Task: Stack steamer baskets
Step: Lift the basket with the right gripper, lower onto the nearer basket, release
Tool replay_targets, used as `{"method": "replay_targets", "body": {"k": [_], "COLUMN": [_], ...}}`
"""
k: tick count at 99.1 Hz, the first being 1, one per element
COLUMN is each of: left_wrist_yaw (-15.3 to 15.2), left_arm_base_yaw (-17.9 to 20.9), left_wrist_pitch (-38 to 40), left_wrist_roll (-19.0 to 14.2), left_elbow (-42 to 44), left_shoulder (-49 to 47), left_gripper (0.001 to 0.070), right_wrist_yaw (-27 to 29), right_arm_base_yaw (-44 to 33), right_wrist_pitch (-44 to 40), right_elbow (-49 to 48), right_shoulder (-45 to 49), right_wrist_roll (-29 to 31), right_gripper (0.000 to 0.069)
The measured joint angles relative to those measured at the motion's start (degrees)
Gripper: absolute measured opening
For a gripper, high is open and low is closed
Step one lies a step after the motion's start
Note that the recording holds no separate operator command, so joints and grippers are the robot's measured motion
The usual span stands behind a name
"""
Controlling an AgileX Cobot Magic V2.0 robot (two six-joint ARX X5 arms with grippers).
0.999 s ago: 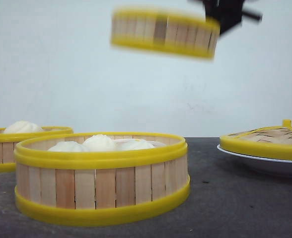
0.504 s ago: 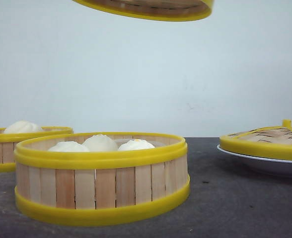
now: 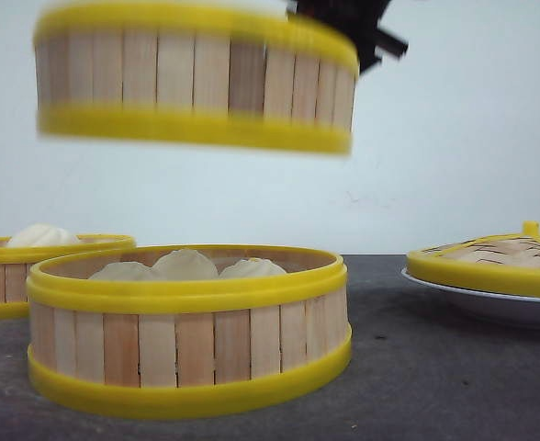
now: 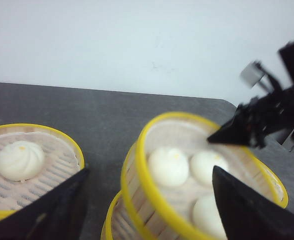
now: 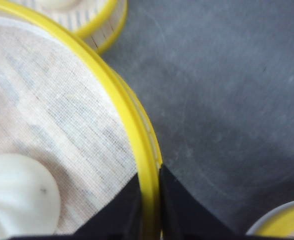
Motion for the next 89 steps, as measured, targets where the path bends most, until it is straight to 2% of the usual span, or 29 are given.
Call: {"method": "replay_targets", "body": {"k": [20,29,89], "left_wrist_yaw": [0.04,0.04,0.07], "left_arm_base_yaw": [0.00,0.00,0.00], "left_wrist_pitch": [-0.07,-0.07,-0.09], "left_wrist_roll": [0.00,0.00,0.04], "left_elbow": [0.00,0.00,0.00], "left_shoulder": [0.00,0.00,0.00], "left_gripper": [0.0469,0.0469,0.0469], "right_wrist_yaw": [0.07,-0.02,1.16], "right_arm_base_yaw": [0.07,0.09,1.51], "right_wrist_pitch": [6.84,7.45,8.79], "right_elbow": [-7.54,-9.22,-9.40], "right_shoulder": [0.00,0.00,1.25], "right_wrist_roll": [1.64,2.47,3.02], "right_gripper": [0.0023,0.0023,0.0023]}}
